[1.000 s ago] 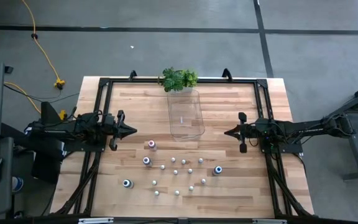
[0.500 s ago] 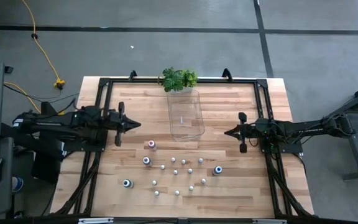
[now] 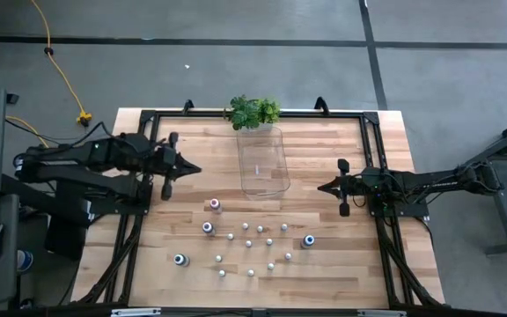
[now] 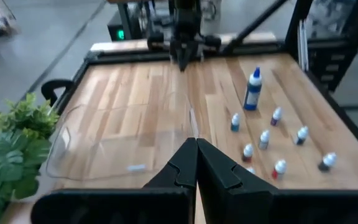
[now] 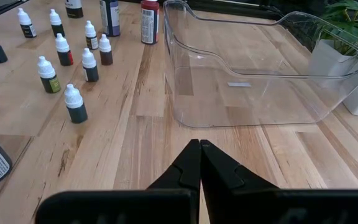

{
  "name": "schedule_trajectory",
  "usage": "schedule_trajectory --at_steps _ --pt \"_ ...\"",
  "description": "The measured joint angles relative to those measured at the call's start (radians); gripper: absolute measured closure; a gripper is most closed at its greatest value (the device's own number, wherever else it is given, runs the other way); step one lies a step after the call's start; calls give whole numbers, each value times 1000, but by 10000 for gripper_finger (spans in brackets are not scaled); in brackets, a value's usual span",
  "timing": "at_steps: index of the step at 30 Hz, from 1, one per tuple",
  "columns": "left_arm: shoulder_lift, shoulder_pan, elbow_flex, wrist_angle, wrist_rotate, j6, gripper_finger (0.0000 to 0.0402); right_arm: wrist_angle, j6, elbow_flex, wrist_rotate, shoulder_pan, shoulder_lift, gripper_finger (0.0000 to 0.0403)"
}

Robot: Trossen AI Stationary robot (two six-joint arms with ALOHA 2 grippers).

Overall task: Pick & Place food coloring
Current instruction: Put the large pink food coloring bottle into the transparent bin

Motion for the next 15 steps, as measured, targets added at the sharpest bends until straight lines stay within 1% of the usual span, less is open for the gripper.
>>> schedule_trajectory --at_steps 4,7,10,15 --pt "59 0 122 -152 0 6 401 0 0 0 0 0 0 402" --pt "104 0 197 -258 0 6 389 0 0 0 0 0 0 402" --pt "142 0 252 -340 0 -1 359 0 0 0 0 0 0 402" --pt "187 0 300 -431 0 -46 286 0 0 0 0 0 0 402"
